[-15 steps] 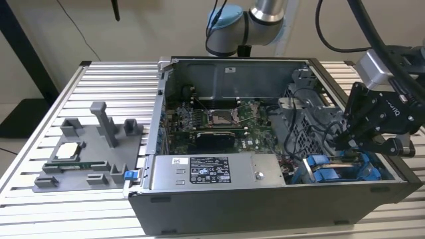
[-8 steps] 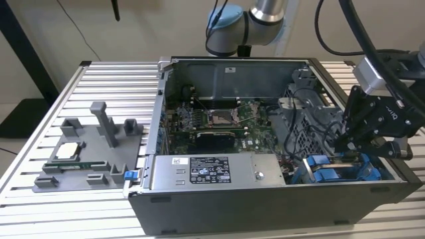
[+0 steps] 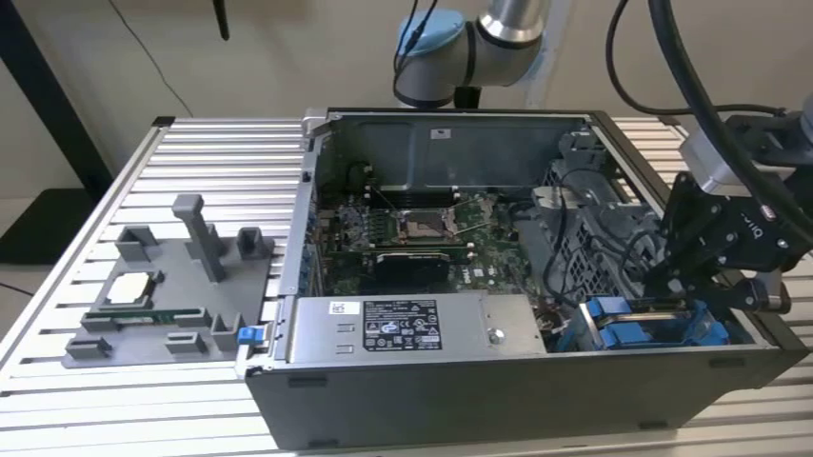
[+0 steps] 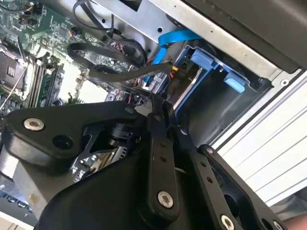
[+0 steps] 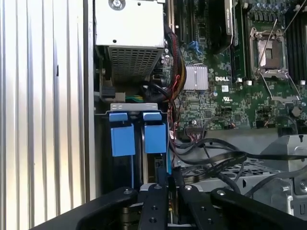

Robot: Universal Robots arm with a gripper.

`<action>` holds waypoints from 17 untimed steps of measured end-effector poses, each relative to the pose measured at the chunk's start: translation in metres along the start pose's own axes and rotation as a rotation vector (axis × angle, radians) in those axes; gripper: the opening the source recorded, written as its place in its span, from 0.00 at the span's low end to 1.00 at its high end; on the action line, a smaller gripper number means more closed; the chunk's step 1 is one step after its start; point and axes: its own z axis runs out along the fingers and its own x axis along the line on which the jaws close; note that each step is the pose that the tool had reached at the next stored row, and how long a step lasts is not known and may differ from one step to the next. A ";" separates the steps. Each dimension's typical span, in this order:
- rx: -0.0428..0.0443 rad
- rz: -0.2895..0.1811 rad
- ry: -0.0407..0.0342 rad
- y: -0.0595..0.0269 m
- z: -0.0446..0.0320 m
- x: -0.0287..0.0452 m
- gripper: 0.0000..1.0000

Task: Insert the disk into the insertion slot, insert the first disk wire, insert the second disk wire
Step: 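Insert the second disk wire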

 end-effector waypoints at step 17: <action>0.0039 -0.002 -0.0087 -0.0021 0.0072 0.0035 0.00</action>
